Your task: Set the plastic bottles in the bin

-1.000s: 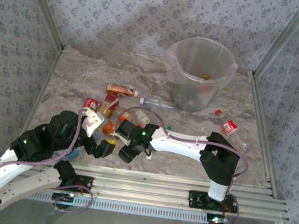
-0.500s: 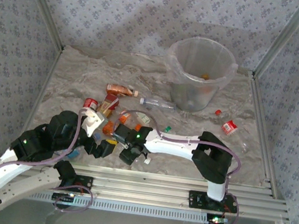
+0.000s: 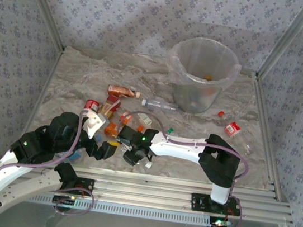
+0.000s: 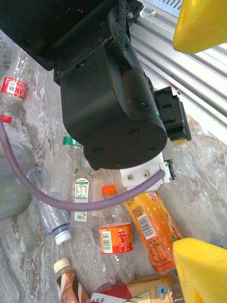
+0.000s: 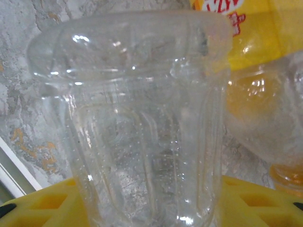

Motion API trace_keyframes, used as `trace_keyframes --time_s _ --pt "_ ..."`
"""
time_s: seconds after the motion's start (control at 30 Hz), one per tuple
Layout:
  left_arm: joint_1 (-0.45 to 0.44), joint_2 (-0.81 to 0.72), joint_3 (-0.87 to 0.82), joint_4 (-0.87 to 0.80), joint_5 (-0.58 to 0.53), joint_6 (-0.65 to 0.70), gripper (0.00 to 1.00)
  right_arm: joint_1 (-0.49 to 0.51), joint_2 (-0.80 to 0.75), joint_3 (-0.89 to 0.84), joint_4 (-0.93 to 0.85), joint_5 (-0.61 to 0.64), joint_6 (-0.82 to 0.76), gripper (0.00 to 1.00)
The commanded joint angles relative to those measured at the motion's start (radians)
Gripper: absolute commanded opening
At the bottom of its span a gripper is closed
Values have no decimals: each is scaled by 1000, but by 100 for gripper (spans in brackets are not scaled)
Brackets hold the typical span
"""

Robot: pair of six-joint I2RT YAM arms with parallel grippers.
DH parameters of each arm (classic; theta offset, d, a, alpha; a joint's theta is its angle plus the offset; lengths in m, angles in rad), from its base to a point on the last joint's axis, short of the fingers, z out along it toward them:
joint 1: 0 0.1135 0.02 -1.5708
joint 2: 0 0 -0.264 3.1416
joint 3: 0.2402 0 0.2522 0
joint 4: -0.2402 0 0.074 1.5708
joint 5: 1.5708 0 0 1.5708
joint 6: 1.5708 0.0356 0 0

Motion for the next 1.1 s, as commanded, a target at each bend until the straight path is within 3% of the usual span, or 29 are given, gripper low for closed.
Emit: trace_keyframes --time_s 0.0,0.37,0.63,1.07 --pt "4 -13 14 51 4 -6 100 -19 -76 -29 16 -35 42 57" --pt "4 167 140 216 64 21 100 -125 -320 -195 31 -51 167 57" --pt "5 345 266 343 138 59 100 -213 -451 -196 -68 45 219 56" --pt "8 598 435 503 306 108 100 -417 -693 -147 -148 -10 202 57"
